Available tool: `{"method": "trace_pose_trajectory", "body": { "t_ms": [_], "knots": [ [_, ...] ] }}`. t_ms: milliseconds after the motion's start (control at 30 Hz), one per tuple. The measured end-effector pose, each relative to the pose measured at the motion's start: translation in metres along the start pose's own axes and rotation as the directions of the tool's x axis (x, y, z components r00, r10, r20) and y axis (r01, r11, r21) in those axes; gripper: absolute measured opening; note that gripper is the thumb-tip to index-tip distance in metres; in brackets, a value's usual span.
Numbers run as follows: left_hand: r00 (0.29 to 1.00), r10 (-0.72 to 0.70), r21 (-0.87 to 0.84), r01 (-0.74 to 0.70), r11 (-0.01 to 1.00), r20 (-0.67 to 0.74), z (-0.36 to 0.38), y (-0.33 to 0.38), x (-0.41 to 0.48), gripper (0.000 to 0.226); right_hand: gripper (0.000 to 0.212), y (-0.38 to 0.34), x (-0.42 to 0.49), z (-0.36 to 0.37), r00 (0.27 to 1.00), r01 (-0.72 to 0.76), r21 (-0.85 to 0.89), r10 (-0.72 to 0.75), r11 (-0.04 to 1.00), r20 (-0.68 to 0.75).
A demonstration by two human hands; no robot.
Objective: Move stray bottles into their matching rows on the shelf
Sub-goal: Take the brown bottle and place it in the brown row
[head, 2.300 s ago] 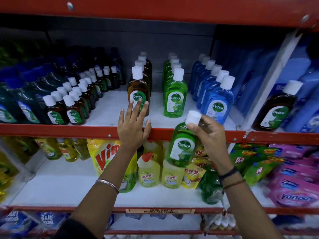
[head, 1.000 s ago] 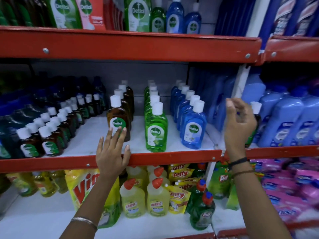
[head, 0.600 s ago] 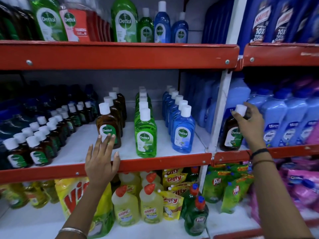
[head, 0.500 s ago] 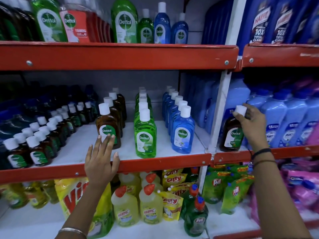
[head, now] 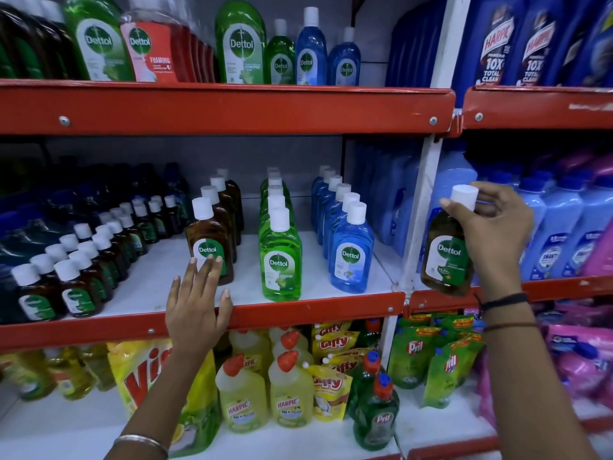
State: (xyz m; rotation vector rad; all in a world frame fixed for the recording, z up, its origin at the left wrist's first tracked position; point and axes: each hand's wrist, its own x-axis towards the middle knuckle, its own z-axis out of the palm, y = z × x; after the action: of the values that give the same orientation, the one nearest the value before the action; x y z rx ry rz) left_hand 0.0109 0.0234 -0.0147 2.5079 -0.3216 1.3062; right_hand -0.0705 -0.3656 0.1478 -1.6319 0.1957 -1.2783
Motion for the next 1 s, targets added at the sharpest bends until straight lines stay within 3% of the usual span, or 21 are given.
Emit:
{"method": "trace_pose_trajectory", "body": {
  "t_ms": [200,433,600,767,1000],
  "knots": [
    [0.997,-0.001,0.002,0.0,1.0,0.076,-0.007,-0.007,0.0,0.056,0.036,-0.042,-0.043,0.022,0.987,-0.024,0.105,0.007,0.994,0.161],
    [0.992,-0.046,0.02,0.044,0.999,0.119,-0.024,-0.046,0.001,0.055,0.033,-0.092,-0.104,0.08,0.918,-0.115,0.321,-0.022,0.94,0.396],
    [0.992,-0.04,0.06,0.033,0.998,0.122,-0.031,-0.078,-0.001,0.057,0.031,-0.115,-0.136,0.142,0.898,-0.152,0.409,-0.048,0.9,0.438],
    [0.997,0.017,0.075,-0.022,0.997,0.07,-0.029,-0.087,-0.002,0.056,0.032,-0.124,-0.153,0.198,0.897,-0.133,0.414,-0.068,0.9,0.436],
    [0.995,0.077,0.135,-0.068,0.988,-0.062,-0.018,-0.092,-0.004,0.053,0.035,-0.096,-0.18,0.25,0.847,-0.15,0.292,-0.029,0.945,0.53]
  ]
}}
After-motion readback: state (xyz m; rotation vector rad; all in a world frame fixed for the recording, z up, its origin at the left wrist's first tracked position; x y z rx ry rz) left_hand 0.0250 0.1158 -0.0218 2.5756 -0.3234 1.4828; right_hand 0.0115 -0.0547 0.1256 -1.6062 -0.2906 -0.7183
